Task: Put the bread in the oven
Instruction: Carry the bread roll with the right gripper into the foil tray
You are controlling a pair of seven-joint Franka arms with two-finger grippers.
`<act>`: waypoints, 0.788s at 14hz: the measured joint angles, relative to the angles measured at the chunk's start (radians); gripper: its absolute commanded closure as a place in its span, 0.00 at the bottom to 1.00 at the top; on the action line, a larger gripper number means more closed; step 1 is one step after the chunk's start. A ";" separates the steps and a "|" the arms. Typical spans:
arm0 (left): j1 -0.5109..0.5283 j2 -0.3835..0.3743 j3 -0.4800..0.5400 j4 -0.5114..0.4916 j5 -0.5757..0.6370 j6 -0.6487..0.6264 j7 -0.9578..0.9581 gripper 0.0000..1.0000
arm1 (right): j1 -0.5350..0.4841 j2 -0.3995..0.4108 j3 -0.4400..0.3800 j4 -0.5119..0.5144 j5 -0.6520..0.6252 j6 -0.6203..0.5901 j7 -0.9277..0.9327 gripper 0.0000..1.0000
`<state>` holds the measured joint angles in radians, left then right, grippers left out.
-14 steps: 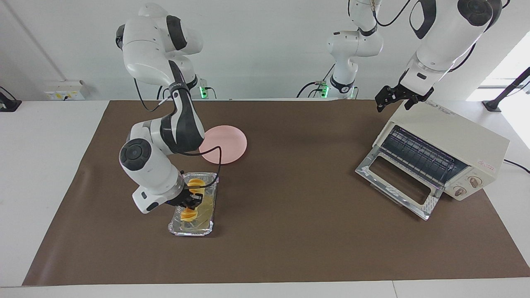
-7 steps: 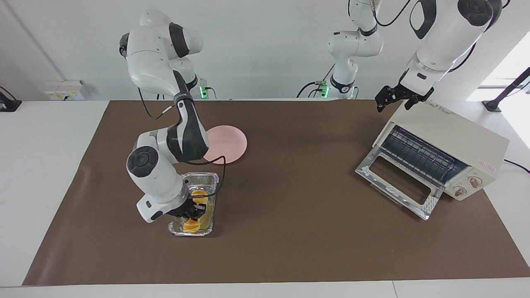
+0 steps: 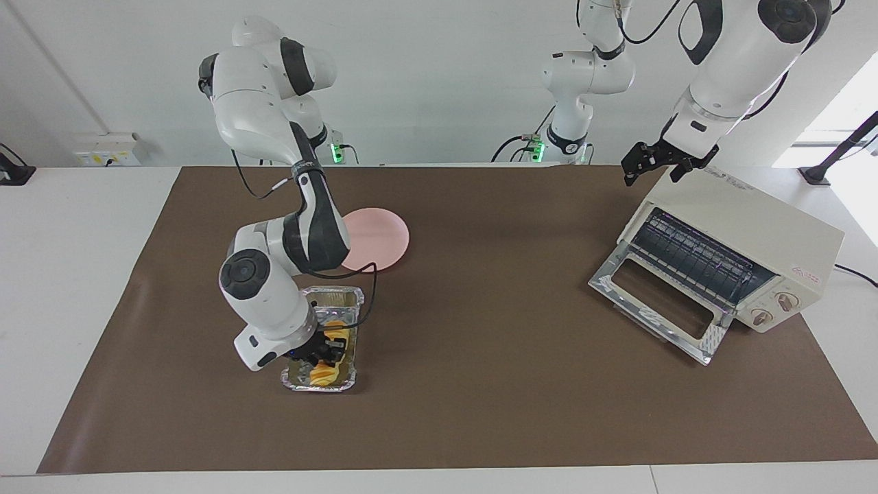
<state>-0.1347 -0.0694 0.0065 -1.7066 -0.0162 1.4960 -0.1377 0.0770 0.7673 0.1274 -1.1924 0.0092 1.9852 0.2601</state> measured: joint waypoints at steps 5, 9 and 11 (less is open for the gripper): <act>0.000 0.000 0.000 0.000 0.000 0.000 0.000 0.00 | -0.006 -0.063 0.001 0.001 0.000 -0.063 -0.002 0.00; 0.000 0.000 0.000 0.000 0.000 0.000 0.000 0.00 | -0.048 -0.086 -0.008 -0.014 -0.003 -0.076 -0.137 0.00; 0.000 0.000 0.000 0.000 0.000 0.000 0.000 0.00 | -0.072 -0.086 -0.009 -0.053 -0.020 -0.037 -0.200 0.00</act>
<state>-0.1347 -0.0694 0.0065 -1.7066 -0.0162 1.4960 -0.1377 0.0053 0.6811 0.1179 -1.2456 -0.0103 1.9480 0.0604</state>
